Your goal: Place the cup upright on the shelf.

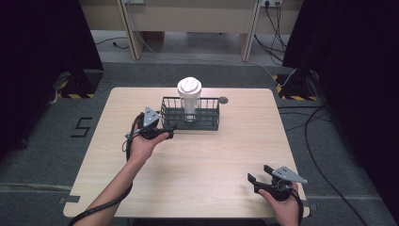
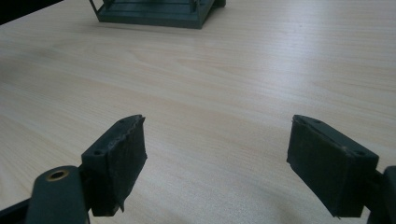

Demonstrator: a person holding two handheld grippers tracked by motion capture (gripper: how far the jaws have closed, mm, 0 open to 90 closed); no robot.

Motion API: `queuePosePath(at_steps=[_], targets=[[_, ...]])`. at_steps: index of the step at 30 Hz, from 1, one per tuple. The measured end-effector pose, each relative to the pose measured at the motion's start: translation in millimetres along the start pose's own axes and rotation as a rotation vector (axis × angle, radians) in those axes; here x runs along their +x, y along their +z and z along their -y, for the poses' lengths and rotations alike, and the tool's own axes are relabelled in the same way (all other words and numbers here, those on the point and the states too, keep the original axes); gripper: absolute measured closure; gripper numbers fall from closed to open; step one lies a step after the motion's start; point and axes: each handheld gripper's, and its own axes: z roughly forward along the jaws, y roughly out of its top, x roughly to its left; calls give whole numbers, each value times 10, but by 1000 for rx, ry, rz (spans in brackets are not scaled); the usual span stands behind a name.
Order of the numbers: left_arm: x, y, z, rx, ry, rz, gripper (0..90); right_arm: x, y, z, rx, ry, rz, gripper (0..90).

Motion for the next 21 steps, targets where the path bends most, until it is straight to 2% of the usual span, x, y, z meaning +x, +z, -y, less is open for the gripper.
queuePosePath(at_steps=[3, 21], targets=[[2, -77, 49, -2, 6, 4, 145, 8, -3, 2, -1, 12, 0, 200], [86, -608, 324, -25, 0, -11, 145, 0, -7, 3, -4, 10, 4, 200]])
